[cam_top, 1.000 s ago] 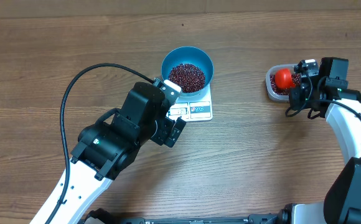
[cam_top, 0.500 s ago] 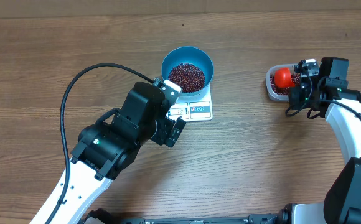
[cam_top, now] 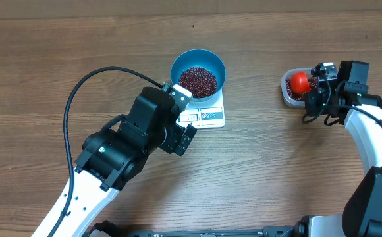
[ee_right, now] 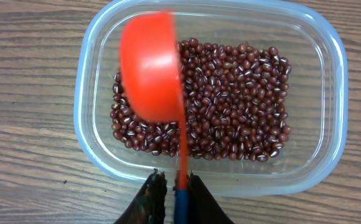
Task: Scoop item into bowl and weigh 150g on scale
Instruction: 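Drag the red scoop through the beans in the tub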
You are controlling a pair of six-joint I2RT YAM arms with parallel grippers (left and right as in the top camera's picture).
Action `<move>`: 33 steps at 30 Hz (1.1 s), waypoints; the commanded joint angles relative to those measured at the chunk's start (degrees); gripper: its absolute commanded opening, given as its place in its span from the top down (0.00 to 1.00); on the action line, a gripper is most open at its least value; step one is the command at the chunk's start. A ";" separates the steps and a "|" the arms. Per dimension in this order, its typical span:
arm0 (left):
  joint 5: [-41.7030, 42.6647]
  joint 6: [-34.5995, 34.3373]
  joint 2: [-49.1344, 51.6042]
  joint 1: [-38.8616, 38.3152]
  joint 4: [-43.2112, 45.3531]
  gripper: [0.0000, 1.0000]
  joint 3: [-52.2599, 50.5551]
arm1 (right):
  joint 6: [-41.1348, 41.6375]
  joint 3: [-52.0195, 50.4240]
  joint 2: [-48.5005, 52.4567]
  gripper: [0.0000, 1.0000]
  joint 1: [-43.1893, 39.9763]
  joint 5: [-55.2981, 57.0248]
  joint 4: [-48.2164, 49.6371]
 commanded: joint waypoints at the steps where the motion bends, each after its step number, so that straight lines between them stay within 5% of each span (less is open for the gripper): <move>1: 0.70 0.87 0.35 0.24 0.09 0.00 -0.15 | 0.04 1.77 -1.20 0.85 -0.15 -0.31 0.39; 12: 0.72 0.87 0.35 0.24 0.09 0.00 -0.15 | 0.13 1.77 -1.20 0.78 -0.15 -0.59 1.60; 19: 0.72 0.87 0.35 0.24 0.09 0.00 -0.17 | 3.13 1.77 -1.20 0.60 -0.15 -3.58 1.31; 33: 0.72 0.87 0.35 0.24 0.09 0.00 -0.15 | 20.22 1.75 -1.20 0.67 -3.28 -6.71 -0.57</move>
